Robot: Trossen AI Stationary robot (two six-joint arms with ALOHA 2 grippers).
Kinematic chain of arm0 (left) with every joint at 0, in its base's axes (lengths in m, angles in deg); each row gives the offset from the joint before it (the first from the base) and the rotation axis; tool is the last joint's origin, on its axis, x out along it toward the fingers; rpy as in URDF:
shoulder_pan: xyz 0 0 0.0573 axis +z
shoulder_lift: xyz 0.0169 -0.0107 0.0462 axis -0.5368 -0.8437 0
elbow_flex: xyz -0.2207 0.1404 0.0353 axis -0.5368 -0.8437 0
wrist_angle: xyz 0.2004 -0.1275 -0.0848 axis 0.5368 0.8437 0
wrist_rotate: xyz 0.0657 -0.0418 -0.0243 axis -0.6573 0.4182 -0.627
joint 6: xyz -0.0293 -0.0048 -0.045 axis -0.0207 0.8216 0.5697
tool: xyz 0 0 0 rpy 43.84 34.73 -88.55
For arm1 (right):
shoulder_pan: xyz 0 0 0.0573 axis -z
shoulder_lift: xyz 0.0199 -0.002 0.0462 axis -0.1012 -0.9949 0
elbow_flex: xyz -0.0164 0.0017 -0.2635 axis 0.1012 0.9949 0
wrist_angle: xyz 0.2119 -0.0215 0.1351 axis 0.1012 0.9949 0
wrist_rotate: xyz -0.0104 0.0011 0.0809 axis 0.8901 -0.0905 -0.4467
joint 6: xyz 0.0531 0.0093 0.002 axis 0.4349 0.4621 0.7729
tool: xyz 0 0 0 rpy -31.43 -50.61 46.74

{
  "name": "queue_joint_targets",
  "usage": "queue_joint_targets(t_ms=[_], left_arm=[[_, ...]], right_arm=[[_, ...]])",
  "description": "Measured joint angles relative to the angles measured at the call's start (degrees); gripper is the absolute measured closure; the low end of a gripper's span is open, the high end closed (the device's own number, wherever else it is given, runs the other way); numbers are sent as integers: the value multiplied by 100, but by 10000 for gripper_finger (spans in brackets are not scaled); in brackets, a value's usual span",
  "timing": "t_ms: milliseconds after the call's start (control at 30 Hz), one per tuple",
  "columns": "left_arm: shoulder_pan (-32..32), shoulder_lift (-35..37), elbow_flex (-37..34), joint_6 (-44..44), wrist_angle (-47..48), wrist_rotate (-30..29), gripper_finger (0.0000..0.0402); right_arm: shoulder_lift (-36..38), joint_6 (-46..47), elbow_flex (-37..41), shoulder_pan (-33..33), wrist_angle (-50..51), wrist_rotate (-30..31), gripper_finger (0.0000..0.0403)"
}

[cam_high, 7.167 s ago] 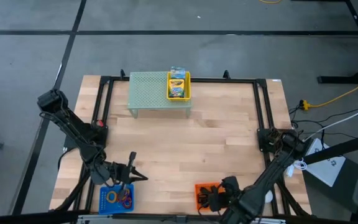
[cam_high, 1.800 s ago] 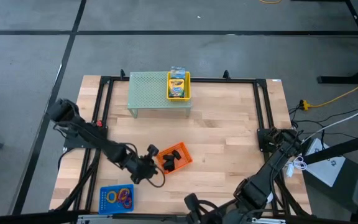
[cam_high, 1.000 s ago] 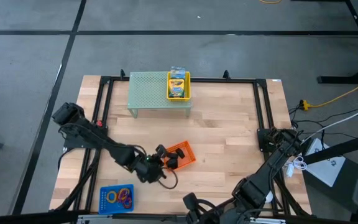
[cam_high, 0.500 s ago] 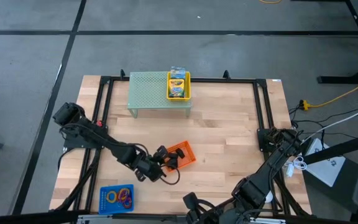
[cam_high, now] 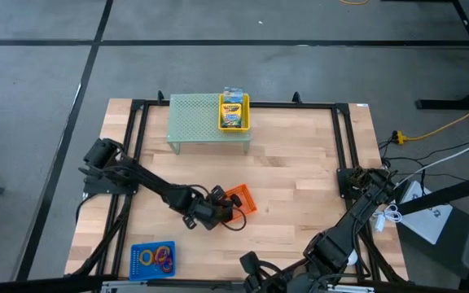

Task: Pick & Place Office Desk Supplies
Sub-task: Put the orange bin on the shelf

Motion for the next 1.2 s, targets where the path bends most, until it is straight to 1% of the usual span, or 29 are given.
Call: queue_joint_targets(t_ms=[67, 133, 300, 333, 567, 767, 867, 967, 1067, 1133, 1200], left_arm=[[-17, -22, 0, 4, 31, -187, 277], [-53, 8, 2, 76, 12, -315, 298], [-119, 205, 75, 367, 35, -237, 380], [-130, 242, 95, 444, 35, -213, 390], [-354, 511, 146, 917, 71, -169, 398], [-670, 922, 146, 1762, 356, -473, 398], [-788, 1214, 146, 2417, 791, -749, 398], [-821, 1560, 146, 3292, 1411, -1201, 398], [-810, 1937, 146, 3930, 2069, -1660, 398], [-762, 2221, 148, 4364, 2396, -1830, 398], [-698, 2471, 193, 4662, 2683, -1803, 398]], right_arm=[[0, 0, 0, 0, 19, 0, 241], [0, 0, 0, 0, 29, 0, 241], [0, 0, 0, 8, 77, 4, 240], [0, -1, 0, 11, 79, 2, 240], [0, -1, 0, 15, 79, 2, 240], [0, 22, 0, 16, 158, 2, 240], [0, 1, 0, 25, 158, 2, 240], [0, -30, 0, 42, 164, 2, 240], [0, -128, 0, 59, 170, -5, 240], [0, -151, 0, 90, 195, -129, 240], [0, -203, 0, 122, 199, -301, 240]])
